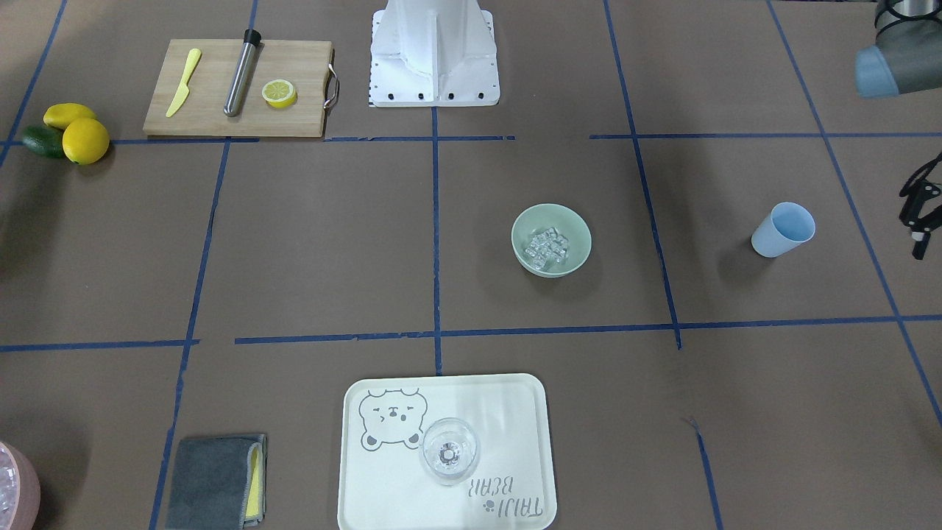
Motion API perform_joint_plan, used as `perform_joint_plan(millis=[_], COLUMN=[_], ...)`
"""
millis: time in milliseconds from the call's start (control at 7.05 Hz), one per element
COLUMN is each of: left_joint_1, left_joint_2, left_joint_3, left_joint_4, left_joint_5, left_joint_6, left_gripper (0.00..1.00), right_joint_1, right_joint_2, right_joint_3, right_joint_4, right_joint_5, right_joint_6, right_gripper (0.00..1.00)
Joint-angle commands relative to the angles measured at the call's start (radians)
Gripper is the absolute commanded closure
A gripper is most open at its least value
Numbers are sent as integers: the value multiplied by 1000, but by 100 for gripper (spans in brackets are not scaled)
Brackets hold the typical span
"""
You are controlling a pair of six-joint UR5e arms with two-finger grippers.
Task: Pour ice into bowl
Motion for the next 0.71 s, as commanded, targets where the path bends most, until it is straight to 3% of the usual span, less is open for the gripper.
perform_joint_plan(millis=[0,284,425,567], left_joint_1=[-117,-152,-239,-277], left_joint_2=[-69,-98,-122,-123], left_joint_3=[5,13,13,10], left_joint_4=[345,662,825,945], left_joint_5=[-176,-193,-272,-421], left_joint_6=[135,279,279,289], left_gripper=[0,0,0,0], right_joint_1=[-2,-49,-87,-144], right_joint_2=[-2,9,13,30], right_joint_3=[76,156,188,228], right_joint_4=[0,-3,-2,-3], right_joint_5=[7,10,9,6], right_joint_6=[82,84,122,221], right_gripper=[0,0,0,0])
